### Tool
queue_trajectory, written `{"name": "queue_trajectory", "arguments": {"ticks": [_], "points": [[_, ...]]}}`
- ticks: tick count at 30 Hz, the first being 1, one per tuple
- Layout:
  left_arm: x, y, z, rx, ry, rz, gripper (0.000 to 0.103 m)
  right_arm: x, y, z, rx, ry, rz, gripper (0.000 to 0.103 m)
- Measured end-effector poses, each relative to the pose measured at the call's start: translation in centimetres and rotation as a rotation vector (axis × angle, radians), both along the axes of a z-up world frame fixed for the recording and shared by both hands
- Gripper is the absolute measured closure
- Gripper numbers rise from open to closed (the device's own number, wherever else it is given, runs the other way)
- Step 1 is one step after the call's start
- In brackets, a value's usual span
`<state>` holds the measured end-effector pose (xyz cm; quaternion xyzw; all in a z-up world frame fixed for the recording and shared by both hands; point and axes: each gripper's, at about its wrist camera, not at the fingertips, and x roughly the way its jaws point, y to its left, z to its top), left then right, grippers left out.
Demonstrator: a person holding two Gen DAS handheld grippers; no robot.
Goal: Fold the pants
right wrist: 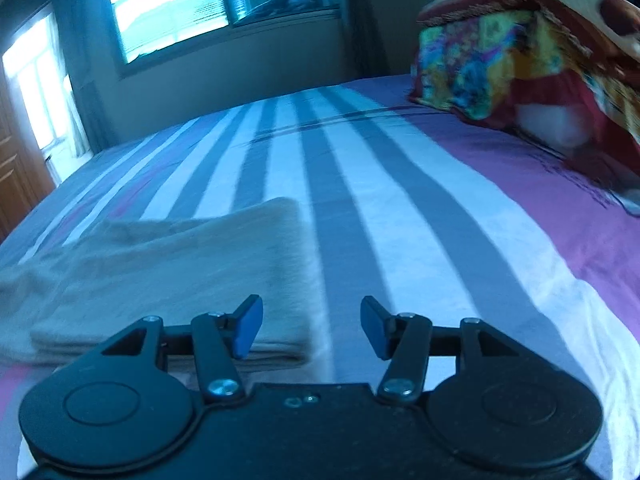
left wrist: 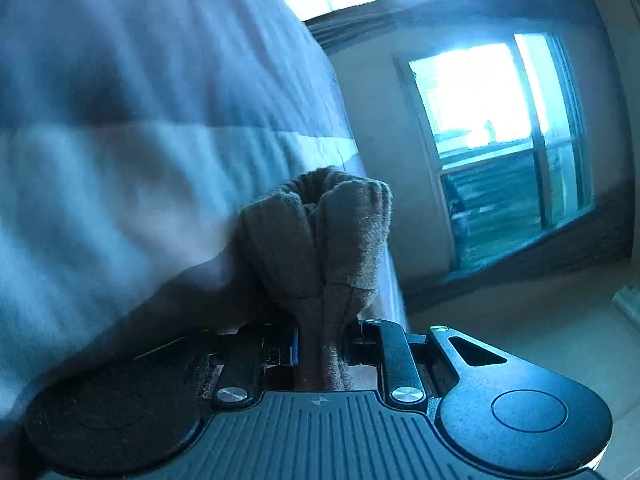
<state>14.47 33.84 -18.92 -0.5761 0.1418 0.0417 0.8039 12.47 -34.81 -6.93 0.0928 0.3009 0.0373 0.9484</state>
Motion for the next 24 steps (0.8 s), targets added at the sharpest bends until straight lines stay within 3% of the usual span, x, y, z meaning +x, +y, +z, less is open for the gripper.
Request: {"name": "queue_trajectory", "arguments": {"ticks": [4, 8, 16, 20, 24], "points": [[1.3, 0.0, 3.9, 0.126, -0.005, -0.028, 0.085, 0.0, -3.3, -0.4, 0.006, -0.017, -0.079, 0.049], [2.0, -1.7, 9.7, 0.291, -0.024, -0.084, 0.086, 0.3, -7.3, -0.9, 0.003, -0.032, -0.173, 0.049], [7.2, -10.8, 20.9, 0.562, -0.134, -0.325, 0.086, -0.3, -12.3, -2.3, 0.023, -0.072, -0.242, 0.049], [10.4, -17.7, 23.2, 0.662, -0.156, -0.481, 0.086, -1.6, -13.8, -2.8, 0.078, -0.090, -0.249, 0.049], [11.3, -25.9, 22.3, 0.727, -0.151, -0.658, 0.086, -2.6, -15.1, -3.5, 0.095, -0.095, -0.246, 0.049]]}}
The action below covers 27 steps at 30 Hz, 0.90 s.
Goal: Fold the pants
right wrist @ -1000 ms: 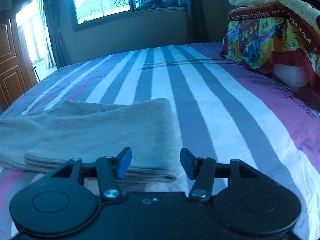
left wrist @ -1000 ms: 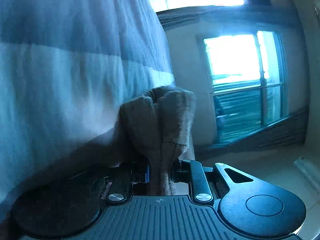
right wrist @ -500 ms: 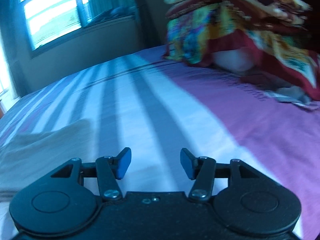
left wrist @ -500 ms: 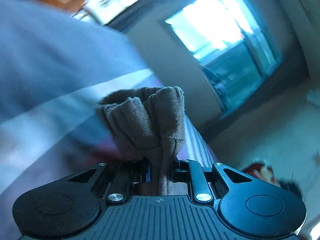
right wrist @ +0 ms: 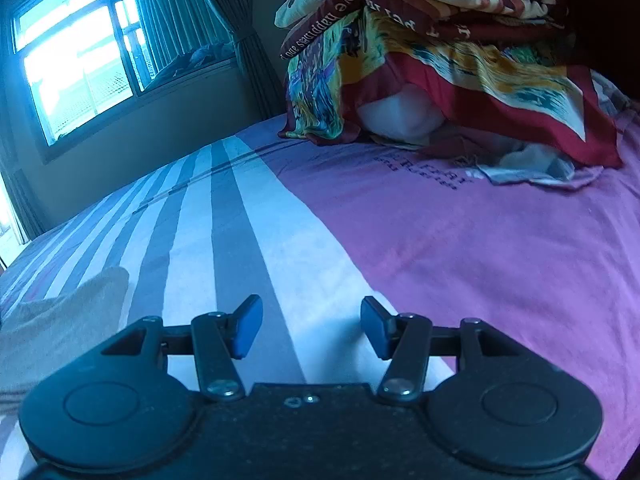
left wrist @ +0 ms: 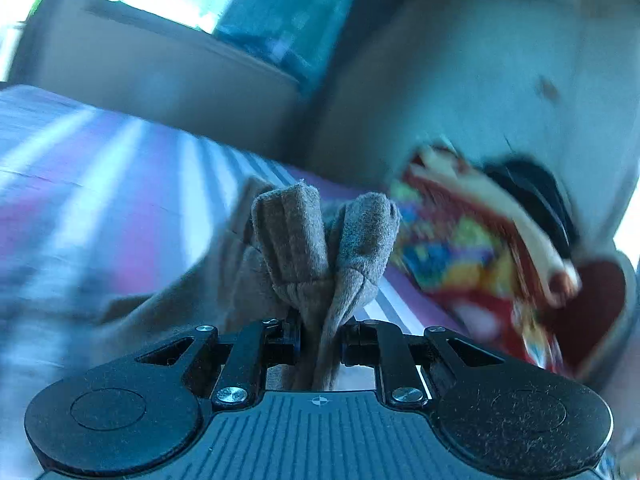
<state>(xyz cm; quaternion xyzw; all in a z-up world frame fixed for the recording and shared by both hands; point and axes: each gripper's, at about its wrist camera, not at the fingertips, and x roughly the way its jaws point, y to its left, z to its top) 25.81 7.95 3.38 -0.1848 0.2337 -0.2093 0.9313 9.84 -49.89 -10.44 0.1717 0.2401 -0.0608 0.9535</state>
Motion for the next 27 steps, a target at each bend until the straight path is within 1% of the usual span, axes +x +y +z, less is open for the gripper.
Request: {"name": "queue_trajectory", "arguments": {"ticks": [1, 3, 4, 6, 8, 9, 10, 11, 13, 15, 16, 17, 18, 19, 20, 22, 24, 26, 27], "points": [[0.4, -1.7, -0.5, 0.019, 0.011, -0.035, 0.086, -0.3, -0.3, -0.3, 0.006, 0.003, -0.003, 0.049], [0.8, -5.3, -2.1, 0.061, 0.043, -0.098, 0.086, -0.7, -0.8, -0.4, 0.053, -0.005, -0.007, 0.048], [1.0, -6.8, -3.5, 0.084, 0.053, -0.126, 0.086, -0.8, -0.9, -0.3, 0.066, -0.016, -0.006, 0.048], [1.6, -9.6, -5.0, 0.127, 0.079, -0.175, 0.086, -0.9, -1.2, -0.4, 0.081, -0.024, -0.016, 0.047], [2.0, -12.3, -6.9, 0.190, 0.119, -0.234, 0.085, -0.9, -1.6, -0.8, 0.114, -0.021, -0.020, 0.047], [2.2, -14.1, -7.6, 0.233, 0.131, -0.260, 0.082, -0.8, -1.8, -0.9, 0.130, -0.023, -0.022, 0.047], [2.3, -15.5, -8.5, 0.284, 0.134, -0.278, 0.077, -0.8, -2.1, -1.0, 0.144, -0.024, -0.025, 0.047], [2.4, -16.6, -9.3, 0.323, 0.142, -0.293, 0.076, -0.8, -2.3, -1.1, 0.158, -0.023, -0.029, 0.047], [2.2, -18.0, -9.7, 0.346, 0.140, -0.289, 0.073, -0.7, -2.8, -1.4, 0.188, -0.024, -0.041, 0.047], [1.3, -17.4, -8.9, 0.337, 0.123, -0.275, 0.072, -0.8, -3.1, -1.5, 0.197, -0.029, -0.049, 0.047], [0.9, -16.9, -8.5, 0.316, 0.112, -0.266, 0.063, -0.9, -3.1, -1.5, 0.199, -0.033, -0.052, 0.047], [0.1, -15.8, -7.9, 0.277, 0.100, -0.260, 0.052, -0.9, -3.1, -1.4, 0.198, -0.037, -0.053, 0.046], [-0.5, -14.6, -7.4, 0.239, 0.092, -0.247, 0.015, -0.9, -3.1, -1.3, 0.197, -0.041, -0.054, 0.045], [-1.6, -13.3, -6.7, 0.215, 0.072, -0.205, 0.000, -1.0, -3.0, -1.3, 0.192, -0.044, -0.053, 0.045], [-2.6, -12.0, -6.1, 0.197, 0.046, -0.171, 0.000, -1.1, -2.9, -1.2, 0.184, -0.045, -0.052, 0.045], [-5.1, -8.6, -5.3, 0.132, 0.024, -0.109, 0.000, -1.2, -2.4, -1.0, 0.161, -0.041, -0.047, 0.045], [-8.2, -4.2, -5.4, 0.079, 0.008, 0.007, 0.001, -1.5, -1.8, -0.6, 0.141, -0.042, -0.038, 0.044], [-11.3, 0.1, -6.4, 0.061, 0.030, 0.139, 0.006, -2.0, -0.9, -0.3, 0.163, -0.035, 0.002, 0.044], [-12.5, 1.5, -7.1, 0.059, 0.045, 0.183, 0.012, -2.4, -0.2, 0.0, 0.168, -0.034, 0.029, 0.044]]}}
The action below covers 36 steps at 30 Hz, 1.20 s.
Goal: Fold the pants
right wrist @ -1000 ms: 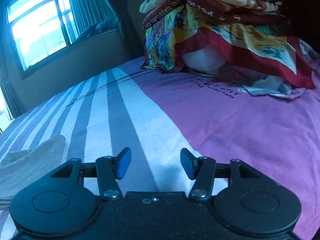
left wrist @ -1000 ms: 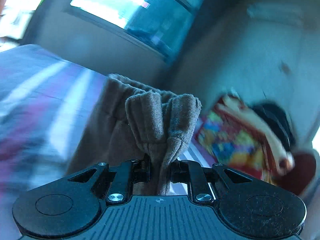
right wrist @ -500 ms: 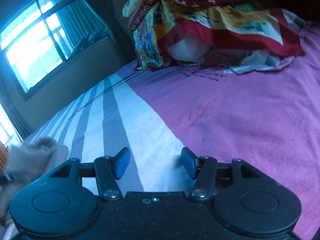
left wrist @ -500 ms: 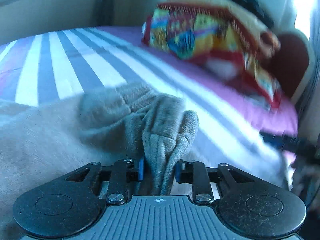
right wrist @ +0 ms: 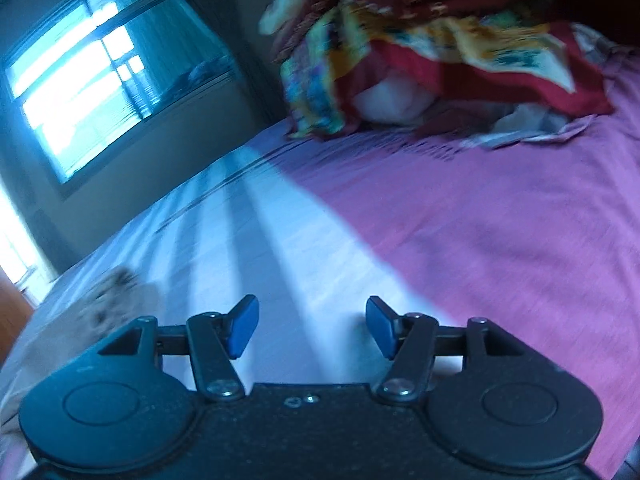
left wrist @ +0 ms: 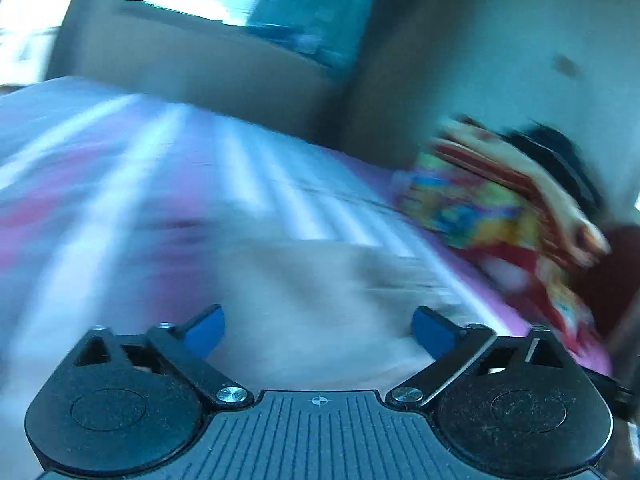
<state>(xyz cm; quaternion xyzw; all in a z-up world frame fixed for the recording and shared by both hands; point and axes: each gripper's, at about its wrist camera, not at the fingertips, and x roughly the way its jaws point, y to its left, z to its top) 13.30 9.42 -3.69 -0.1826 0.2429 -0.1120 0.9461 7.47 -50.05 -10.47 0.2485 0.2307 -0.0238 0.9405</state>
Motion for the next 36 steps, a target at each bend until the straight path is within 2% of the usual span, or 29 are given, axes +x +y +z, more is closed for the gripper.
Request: {"name": "queue_trajectory", "arguments": {"ticks": [3, 7, 8, 10, 13, 17, 19, 22, 24, 25, 26, 27, 28, 31, 33, 34, 35, 36], "points": [[-2.3, 2.2, -2.3, 0.017, 0.066, 0.037, 0.022, -0.5, 3.1, 1.0, 0.034, -0.025, 0.104, 0.044], [-2.4, 0.8, -4.0, 0.125, 0.094, -0.013, 0.022, 1.5, 7.6, 2.1, 0.141, -0.026, 0.228, 0.042], [-1.9, 0.4, -4.3, 0.154, 0.101, -0.012, 0.022, 2.1, 8.6, 2.4, 0.170, -0.025, 0.252, 0.039], [-1.1, 0.2, -4.8, 0.185, 0.106, 0.016, 0.022, 3.5, 10.6, 2.8, 0.214, -0.008, 0.286, 0.037], [-0.1, 0.3, -4.8, 0.215, 0.083, 0.033, 0.022, 5.0, 12.8, 3.3, 0.237, 0.008, 0.315, 0.037], [-0.2, -1.0, -3.9, 0.286, -0.010, 0.028, 0.024, 6.9, 14.4, 2.6, 0.249, 0.088, 0.320, 0.037], [0.1, -0.9, -4.4, 0.266, 0.011, 0.029, 0.024, 8.1, 14.8, 1.8, 0.275, 0.132, 0.309, 0.037], [0.6, 0.6, -5.6, 0.156, 0.055, 0.045, 0.024, 9.0, 15.4, 0.6, 0.319, 0.162, 0.291, 0.037], [0.8, 1.0, -6.0, 0.125, 0.054, 0.046, 0.025, 10.3, 16.0, 0.2, 0.328, 0.199, 0.262, 0.036], [0.7, 1.1, -6.1, 0.124, 0.049, 0.050, 0.027, 10.6, 16.4, 0.5, 0.317, 0.212, 0.253, 0.043], [0.6, 1.1, -6.2, 0.121, 0.043, 0.057, 0.029, 11.0, 16.9, 1.1, 0.284, 0.223, 0.255, 0.061], [0.4, 1.1, -6.4, 0.114, 0.037, 0.067, 0.032, 11.1, 17.8, 2.3, 0.232, 0.205, 0.276, 0.064], [0.1, 1.4, -6.5, 0.096, 0.031, 0.082, 0.035, 10.6, 18.4, 3.6, 0.191, 0.147, 0.302, 0.065], [-0.1, 1.7, -6.8, 0.069, 0.023, 0.095, 0.035, 7.7, 19.3, 7.8, 0.137, -0.081, 0.403, 0.066], [0.0, 1.7, -7.0, 0.065, 0.030, 0.093, 0.035, 6.1, 19.6, 8.7, 0.098, -0.167, 0.439, 0.066], [0.1, 1.8, -7.0, 0.059, 0.034, 0.092, 0.035, 5.5, 19.4, 8.3, 0.089, -0.176, 0.432, 0.066], [0.2, 1.7, -7.1, 0.059, 0.038, 0.087, 0.035, 5.6, 18.9, 7.2, 0.097, -0.144, 0.399, 0.066], [0.4, 1.8, -7.1, 0.065, 0.041, 0.082, 0.034, 6.4, 18.2, 5.2, 0.114, -0.056, 0.348, 0.066]]}}
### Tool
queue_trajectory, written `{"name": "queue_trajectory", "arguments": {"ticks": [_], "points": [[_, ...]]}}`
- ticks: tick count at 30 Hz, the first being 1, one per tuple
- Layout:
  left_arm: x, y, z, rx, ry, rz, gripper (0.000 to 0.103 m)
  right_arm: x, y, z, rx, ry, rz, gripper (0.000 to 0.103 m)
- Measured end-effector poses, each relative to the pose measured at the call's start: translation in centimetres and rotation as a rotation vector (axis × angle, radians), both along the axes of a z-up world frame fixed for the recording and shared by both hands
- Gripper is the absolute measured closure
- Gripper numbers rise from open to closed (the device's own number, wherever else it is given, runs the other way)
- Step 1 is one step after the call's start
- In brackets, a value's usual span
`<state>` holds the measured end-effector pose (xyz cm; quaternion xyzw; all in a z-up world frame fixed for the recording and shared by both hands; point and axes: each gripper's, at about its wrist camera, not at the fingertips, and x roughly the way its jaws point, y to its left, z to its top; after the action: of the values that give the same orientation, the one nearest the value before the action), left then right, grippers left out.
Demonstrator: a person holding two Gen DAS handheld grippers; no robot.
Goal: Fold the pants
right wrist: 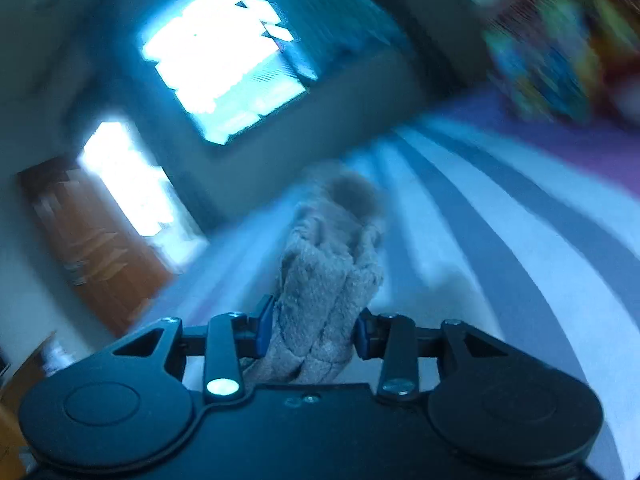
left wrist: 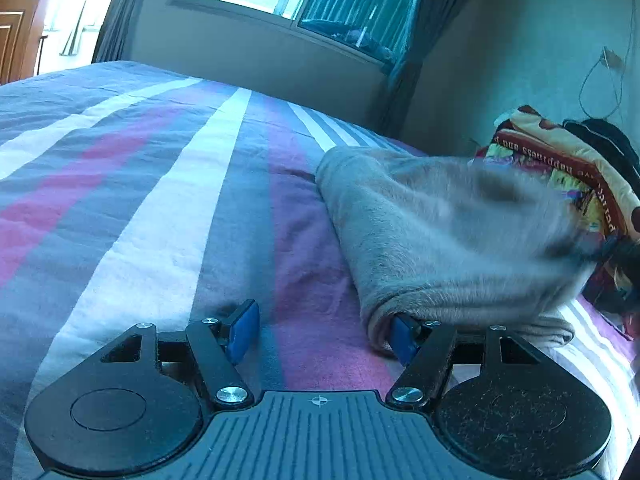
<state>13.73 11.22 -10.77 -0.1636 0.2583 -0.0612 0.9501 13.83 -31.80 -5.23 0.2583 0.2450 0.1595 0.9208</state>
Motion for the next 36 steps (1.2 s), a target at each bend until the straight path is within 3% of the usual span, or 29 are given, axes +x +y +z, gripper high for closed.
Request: {"name": "queue_trajectory", "arguments": {"ticks": [2, 3, 8, 14, 16, 20, 23, 27, 29, 30, 32, 33, 36], "points": [[0.2, -0.2, 0.0, 0.012, 0.005, 0.000, 0.034, 1.5, -0.7, -3.5, -0.024, 0.185, -0.050, 0.066], [0.2, -0.1, 0.0, 0.007, 0.006, 0.002, 0.034, 1.6, -0.8, -4.5, -0.005, 0.219, -0.059, 0.066], [0.4, -0.2, 0.0, 0.022, 0.010, 0.000, 0.033, 0.8, -1.2, -4.3, 0.029, 0.190, -0.065, 0.066], [0.4, -0.9, 0.2, 0.054, 0.011, -0.017, 0.026, 0.6, -1.2, -1.5, 0.025, 0.101, -0.033, 0.066], [0.4, -1.2, 0.3, 0.071, 0.011, -0.025, 0.024, 0.7, -1.7, -1.7, -0.008, 0.116, -0.033, 0.066], [0.4, -1.3, 0.2, 0.078, 0.013, -0.021, 0.024, 2.5, -1.9, -5.0, 0.001, 0.242, -0.049, 0.066], [0.4, -1.2, 0.2, 0.073, 0.013, -0.016, 0.024, 1.5, -1.8, -3.9, -0.006, 0.199, -0.037, 0.066], [0.5, -1.1, 0.1, 0.074, 0.013, -0.016, 0.024, -0.4, -2.1, -1.1, 0.036, 0.040, 0.001, 0.066], [0.5, -1.2, 0.1, 0.082, 0.015, -0.020, 0.024, -0.8, -2.4, -1.1, 0.047, -0.014, 0.019, 0.066], [0.6, -1.3, 0.1, 0.090, 0.016, -0.025, 0.024, -0.1, -2.7, -1.9, 0.026, 0.047, 0.001, 0.067], [0.6, -1.4, 0.1, 0.095, 0.017, -0.025, 0.024, 2.2, -3.5, -5.1, 0.033, 0.251, -0.026, 0.067], [0.5, -1.3, 0.1, 0.089, 0.017, -0.023, 0.024, 1.9, -3.9, -5.4, 0.061, 0.236, -0.028, 0.067], [0.6, -1.1, 0.0, 0.081, 0.017, -0.023, 0.024, 1.4, -3.0, -4.7, -0.004, 0.201, -0.024, 0.066]]}}
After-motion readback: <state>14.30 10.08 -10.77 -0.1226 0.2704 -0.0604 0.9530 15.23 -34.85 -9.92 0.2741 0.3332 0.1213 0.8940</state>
